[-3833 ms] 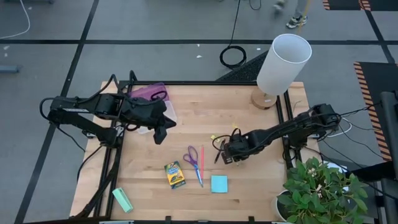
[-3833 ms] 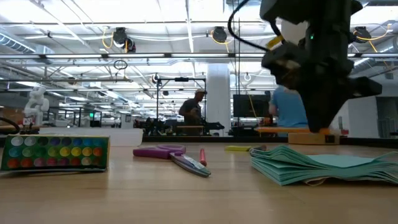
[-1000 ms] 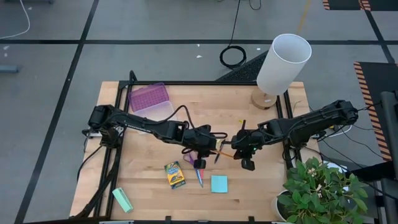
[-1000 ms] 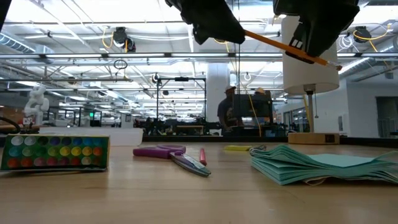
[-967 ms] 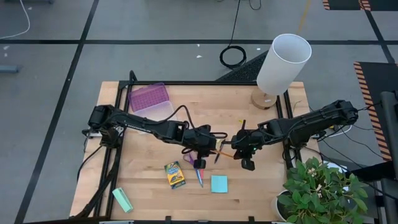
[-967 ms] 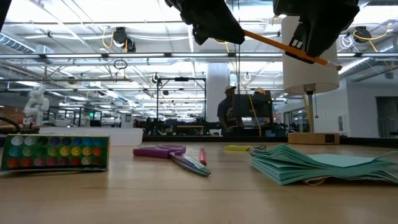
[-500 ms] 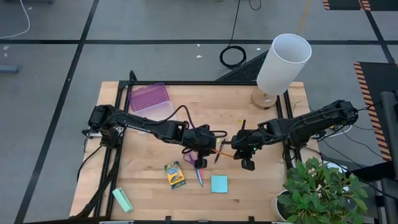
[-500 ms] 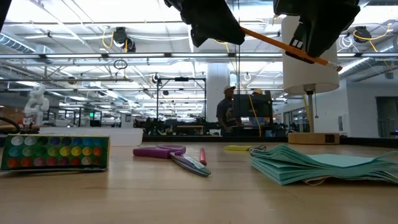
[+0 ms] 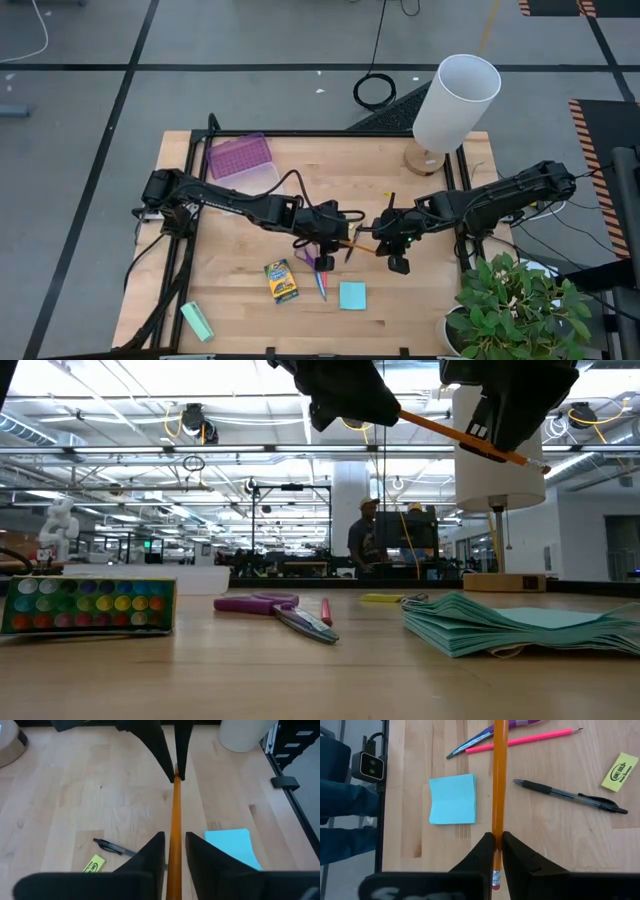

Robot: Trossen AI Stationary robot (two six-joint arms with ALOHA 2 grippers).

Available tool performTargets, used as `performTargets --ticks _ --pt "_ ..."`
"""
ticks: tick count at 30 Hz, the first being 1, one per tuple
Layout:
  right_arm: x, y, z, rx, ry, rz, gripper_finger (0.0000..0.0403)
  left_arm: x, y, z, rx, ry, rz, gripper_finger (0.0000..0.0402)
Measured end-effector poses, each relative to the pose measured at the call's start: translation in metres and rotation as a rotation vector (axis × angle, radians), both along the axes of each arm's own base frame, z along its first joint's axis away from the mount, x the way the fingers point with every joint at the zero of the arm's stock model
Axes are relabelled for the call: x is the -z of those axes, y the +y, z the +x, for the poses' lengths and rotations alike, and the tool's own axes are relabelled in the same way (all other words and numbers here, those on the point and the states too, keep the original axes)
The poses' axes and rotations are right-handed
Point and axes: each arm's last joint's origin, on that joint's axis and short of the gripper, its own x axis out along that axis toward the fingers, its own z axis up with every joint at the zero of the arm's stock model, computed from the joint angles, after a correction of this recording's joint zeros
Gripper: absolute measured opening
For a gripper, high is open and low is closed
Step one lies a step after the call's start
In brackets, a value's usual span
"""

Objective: Pack school essentials
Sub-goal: Put the orange pencil into the supply box

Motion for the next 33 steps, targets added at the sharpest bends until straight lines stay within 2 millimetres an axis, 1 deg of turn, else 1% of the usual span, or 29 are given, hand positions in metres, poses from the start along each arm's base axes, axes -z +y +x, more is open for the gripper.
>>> performTargets --ticks 3,6,9,12,14,16,20,23,25,27,29,31,33 --pt "0.0 0.0 0.0 0.0 0.0 -0.001 0.002 0.0 0.0 0.0 0.001 0.0 -0.002 0.0037" --pt "0.0 0.0 0.0 -0.002 0.001 -0.002 0.002 0.0 -0.001 0.0 0.006 0.003 -0.01 0.0017" --pt "0.0 0.0 0.0 -0.003 0.0 -0.002 0.0022 0.0 -0.001 0.0 0.005 0.006 -0.032 0.0016" --pt "0.0 0.0 0.0 0.006 0.004 0.006 0.0039 0.0 -0.001 0.0 -0.006 0.008 -0.044 0.0026" --pt "0.0 0.0 0.0 0.007 0.004 0.01 0.0067 0.0 0.0 0.0 -0.013 0.01 -0.047 0.0033" --pt "-0.001 0.0 -0.001 0.01 0.001 0.014 0.0104 0.001 0.0 -0.001 -0.026 0.017 -0.059 0.0034" --pt "-0.009 -0.001 -0.006 0.025 -0.027 0.032 0.019 -0.001 0.001 -0.005 -0.05 0.054 -0.08 0.0018" --pt "-0.019 -0.004 -0.013 0.054 -0.064 0.056 0.0249 -0.007 0.002 -0.014 -0.077 0.097 -0.095 0.0016" --pt "-0.027 -0.007 -0.019 0.087 -0.092 0.071 0.0278 -0.015 0.003 -0.021 -0.106 0.095 -0.103 0.0016" --pt "-0.034 -0.01 -0.025 0.125 -0.118 0.071 0.0299 -0.024 0.004 -0.033 -0.151 0.128 -0.088 0.002" --pt "-0.043 -0.012 -0.032 0.155 -0.165 0.062 0.031 -0.034 0.006 -0.043 -0.198 0.125 -0.075 0.0029" --pt "-0.05 -0.014 -0.039 0.177 -0.21 0.054 0.0314 -0.044 0.008 -0.058 -0.246 0.152 -0.049 0.003" --pt "-0.057 -0.017 -0.046 0.196 -0.252 0.042 0.0314 -0.056 0.01 -0.07 -0.282 0.14 -0.041 0.0026"
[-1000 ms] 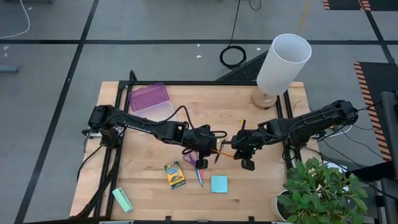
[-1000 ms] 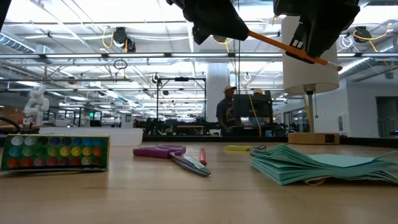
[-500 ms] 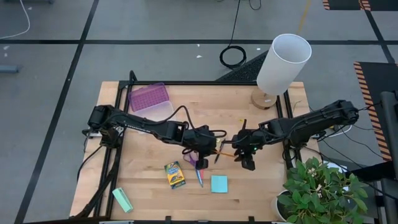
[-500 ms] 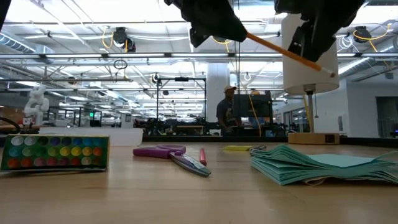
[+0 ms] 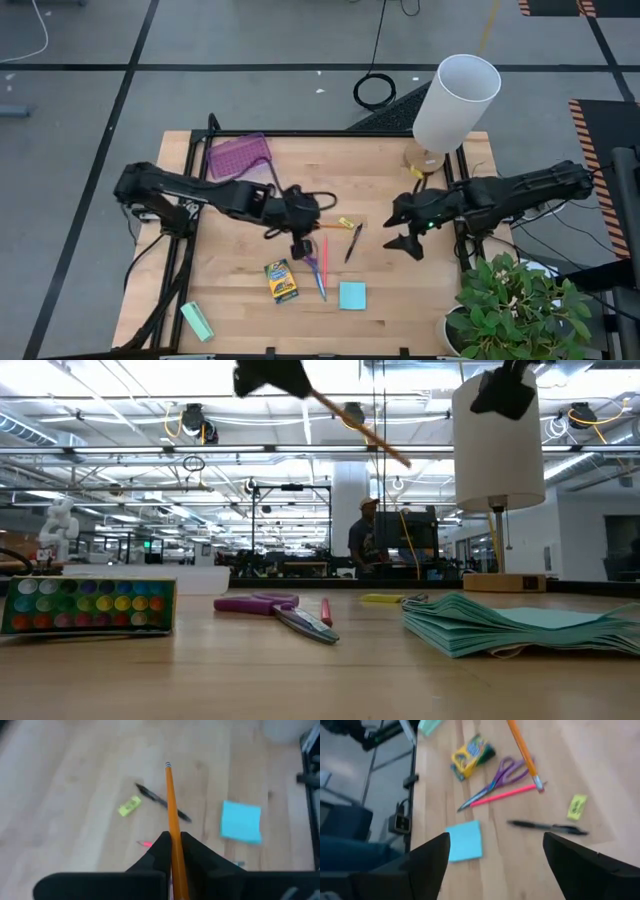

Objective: Pack school essentials
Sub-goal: Put the orange pencil into the supply box

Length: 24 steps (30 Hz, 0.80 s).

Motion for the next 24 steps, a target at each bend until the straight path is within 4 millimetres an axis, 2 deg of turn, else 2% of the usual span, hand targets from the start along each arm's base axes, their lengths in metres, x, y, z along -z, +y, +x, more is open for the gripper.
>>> performTargets --ticks 5,13,19,21,24 --pt "-0.014 -0.005 -0.013 0.041 -0.104 -0.05 0.0305 -0.025 0.008 -0.035 -0.087 0.012 0.025 0.0016" --pt "-0.025 -0.011 -0.023 0.075 -0.201 -0.174 0.0289 -0.053 0.028 -0.089 -0.267 0.029 0.053 0.0022" --pt "-0.027 -0.013 -0.024 0.104 -0.225 -0.231 0.0272 -0.06 0.046 -0.131 -0.36 0.121 0.116 0.0017" --pt "-0.027 -0.014 -0.024 0.133 -0.222 -0.254 0.0266 -0.062 0.051 -0.144 -0.384 0.1 0.115 0.0022" --pt "-0.027 -0.016 -0.023 0.188 -0.234 -0.287 0.0256 -0.054 0.057 -0.162 -0.412 0.091 0.109 0.0023"
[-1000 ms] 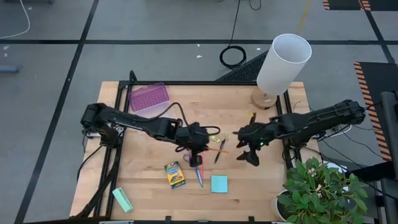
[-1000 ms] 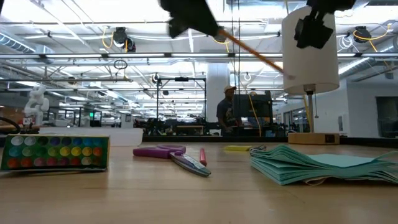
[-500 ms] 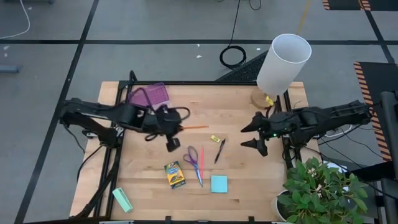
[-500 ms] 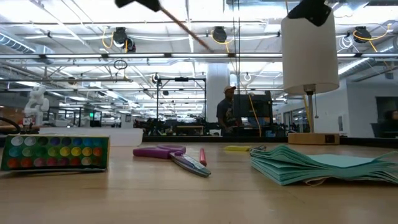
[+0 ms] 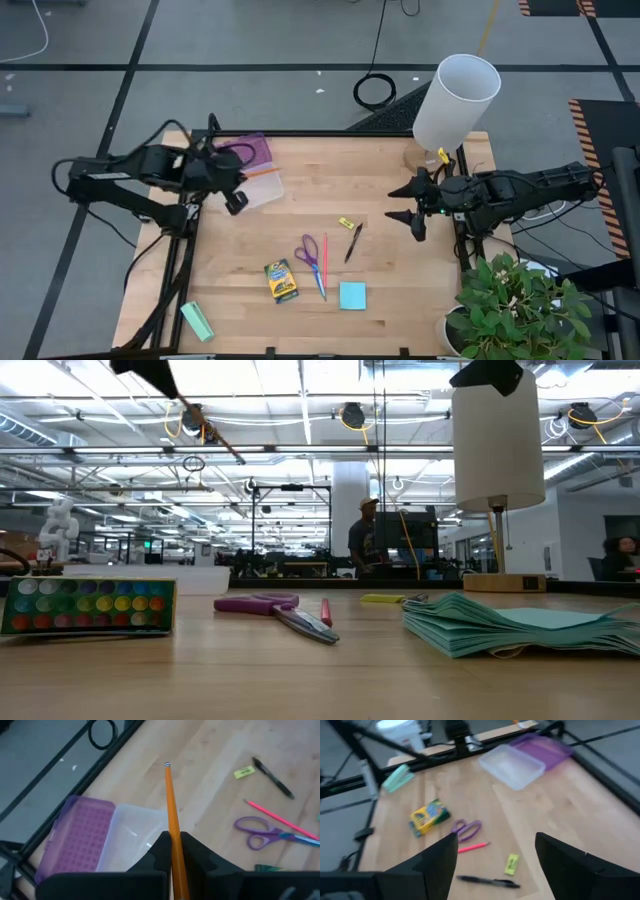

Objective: Pack school essentials
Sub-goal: Put the orange pencil into the supply box

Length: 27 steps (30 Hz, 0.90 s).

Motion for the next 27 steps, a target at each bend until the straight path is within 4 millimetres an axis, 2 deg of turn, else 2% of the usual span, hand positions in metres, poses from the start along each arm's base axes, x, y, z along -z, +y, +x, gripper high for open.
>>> performTargets --ticks 5,12,21,27 --pt "0.0 -0.006 0.002 0.055 -0.003 -0.015 0.0242 0.025 0.005 -0.026 -0.056 -0.046 -0.024 0.0016" --pt "0.001 -0.012 0.004 0.1 -0.003 -0.003 0.0226 0.066 0.016 -0.044 -0.148 -0.07 -0.04 0.0026" --pt "-0.002 -0.015 0.006 0.154 -0.051 0.074 0.0215 0.113 0.035 -0.046 -0.192 0.063 -0.123 0.0016" --pt "-0.005 -0.015 0.007 0.172 -0.085 0.118 0.0214 0.126 0.046 -0.046 -0.207 0.068 -0.103 0.0024"
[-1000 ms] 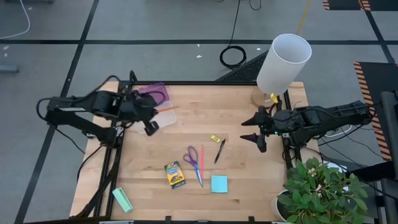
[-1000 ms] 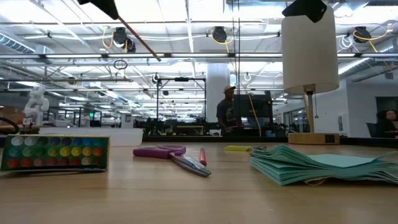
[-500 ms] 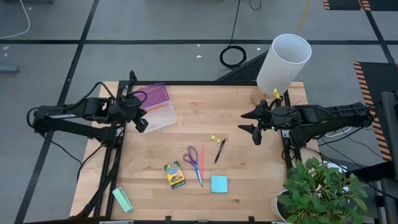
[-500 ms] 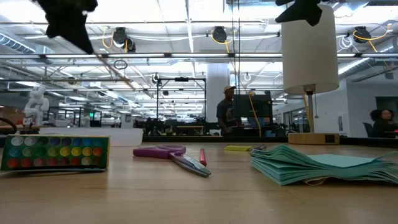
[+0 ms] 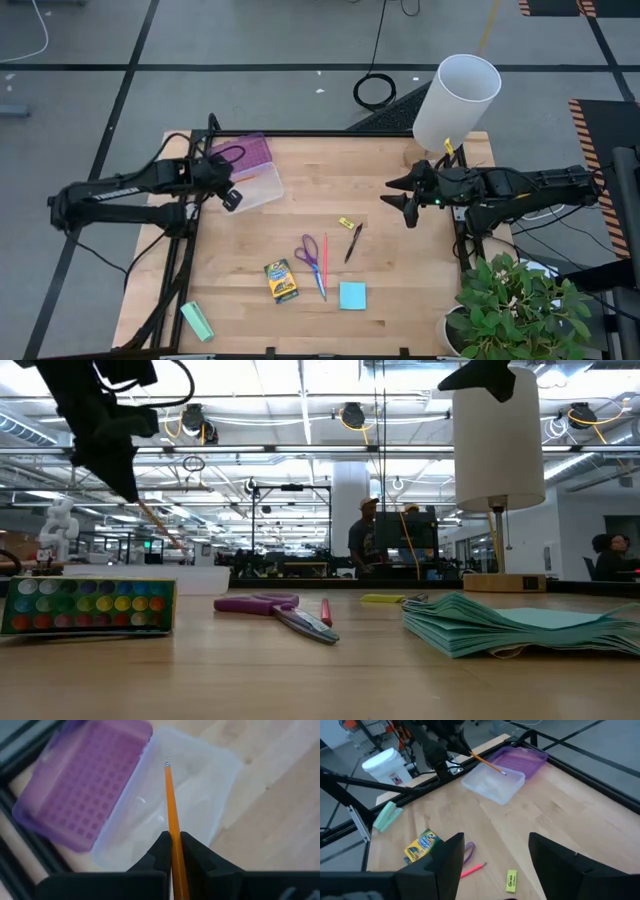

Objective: Pack school essentials
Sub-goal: Put the orange pencil into the supply box

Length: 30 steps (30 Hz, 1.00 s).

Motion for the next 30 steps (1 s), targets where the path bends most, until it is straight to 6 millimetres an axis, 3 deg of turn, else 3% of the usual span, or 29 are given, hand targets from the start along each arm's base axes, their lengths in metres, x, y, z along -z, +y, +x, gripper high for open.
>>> performTargets --ticks 16,30 --pt "-0.001 -0.007 0.0 0.067 -0.005 -0.054 0.0214 0.029 0.027 0.024 0.036 -0.052 0.02 0.0029" --pt "-0.004 -0.016 0.002 0.092 -0.018 -0.097 0.0214 0.043 0.034 0.039 0.037 -0.006 -0.006 0.003"
